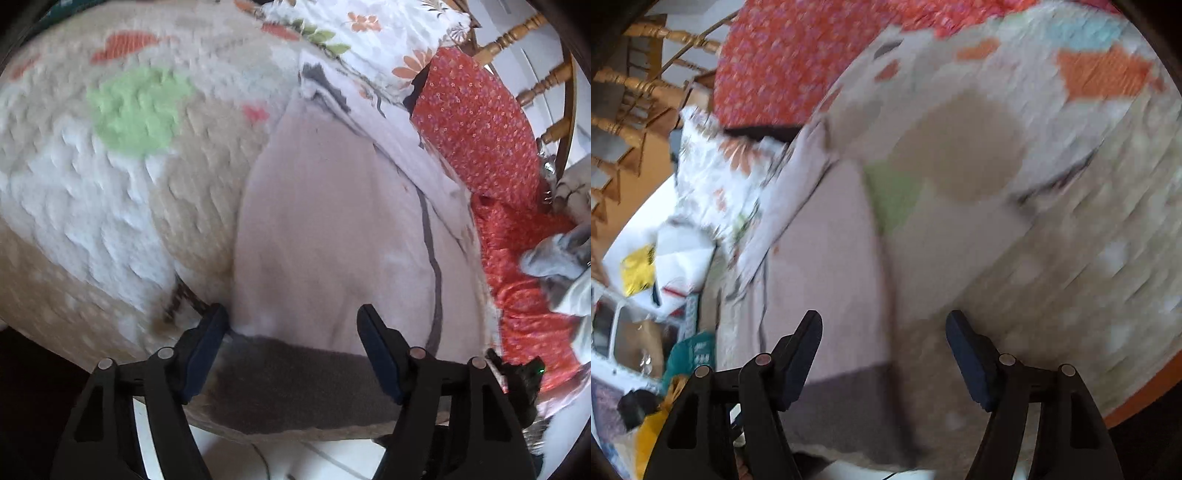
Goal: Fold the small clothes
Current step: 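Grasp the grey knit hem with the left tool while the right tool grasps it too, then lift the hem with both tools and fold it up toward the collar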
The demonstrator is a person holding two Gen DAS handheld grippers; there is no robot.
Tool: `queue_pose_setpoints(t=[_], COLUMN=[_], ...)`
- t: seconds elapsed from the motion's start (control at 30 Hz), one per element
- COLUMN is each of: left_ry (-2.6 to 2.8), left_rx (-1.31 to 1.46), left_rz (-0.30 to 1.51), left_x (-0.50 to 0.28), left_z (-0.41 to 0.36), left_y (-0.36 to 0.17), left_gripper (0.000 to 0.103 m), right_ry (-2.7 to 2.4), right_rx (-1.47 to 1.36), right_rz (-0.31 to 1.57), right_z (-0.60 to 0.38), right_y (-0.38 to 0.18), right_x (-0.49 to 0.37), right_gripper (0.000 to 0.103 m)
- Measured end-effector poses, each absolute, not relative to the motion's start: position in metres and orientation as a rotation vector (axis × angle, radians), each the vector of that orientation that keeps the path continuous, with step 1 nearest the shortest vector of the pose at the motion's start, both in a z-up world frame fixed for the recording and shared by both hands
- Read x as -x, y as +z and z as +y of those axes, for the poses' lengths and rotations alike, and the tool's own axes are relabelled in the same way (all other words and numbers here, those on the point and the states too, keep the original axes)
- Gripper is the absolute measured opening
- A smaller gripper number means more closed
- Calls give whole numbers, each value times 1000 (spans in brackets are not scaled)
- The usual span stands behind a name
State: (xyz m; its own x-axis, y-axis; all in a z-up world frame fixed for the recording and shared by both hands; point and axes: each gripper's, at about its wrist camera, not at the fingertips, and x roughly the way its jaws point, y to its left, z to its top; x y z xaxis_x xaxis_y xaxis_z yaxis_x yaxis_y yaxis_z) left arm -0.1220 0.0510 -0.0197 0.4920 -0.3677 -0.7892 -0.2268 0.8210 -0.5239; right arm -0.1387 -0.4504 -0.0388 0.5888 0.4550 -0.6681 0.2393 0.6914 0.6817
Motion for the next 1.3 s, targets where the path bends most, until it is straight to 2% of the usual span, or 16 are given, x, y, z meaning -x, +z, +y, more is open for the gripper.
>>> queue_pose_setpoints(t=[0.1,0.17,0.2,0.23,0.37,0.43,0.5,0.53,0.57,0.6,0.83,1.0,1.3], left_ry=[-108,-157,-182,-184,-168,-156,-136,-130,-122,-106,-144,-154,-126], left_rx=[582,600,619,625,608,614,619,606,589,572,632,609,639], left_rz=[1071,1076,1091,1100,1097,1100,1112,1121,1129,1134,1067,1055,1093], left_x=[123,126,127,129,139,142,148,149,149,149,173,203,205], left_z=[42,37,34,32,29,29,29,28,27,27,46,52,67], left_y=[-16,-17,-19,-22,-22,-24,-28,-29,-27,-24,9,28,14], left_gripper=[71,55,40,37,37,37,38,37,31,6,7,3,3], right_ry=[254,250,257,281,349,331,304,283,263,240,292,342,365], right_rx=[-855,-822,-812,-832,-919,-899,-854,-831,-812,-793,-842,-865,-801], right_rz=[997,993,996,1002,1051,1047,1043,1043,1046,1053,970,1008,1033], right_z=[-430,-420,-418,-416,-406,-403,-398,-398,-398,-398,-412,-411,-398], right_y=[-42,-42,-42,-43,-59,-60,-57,-55,-55,-54,-25,-20,-9], right_x=[138,143,145,147,152,159,160,160,162,161,172,204,211], right_gripper=[75,75,75,72,54,50,41,31,16,9,8,7,7])
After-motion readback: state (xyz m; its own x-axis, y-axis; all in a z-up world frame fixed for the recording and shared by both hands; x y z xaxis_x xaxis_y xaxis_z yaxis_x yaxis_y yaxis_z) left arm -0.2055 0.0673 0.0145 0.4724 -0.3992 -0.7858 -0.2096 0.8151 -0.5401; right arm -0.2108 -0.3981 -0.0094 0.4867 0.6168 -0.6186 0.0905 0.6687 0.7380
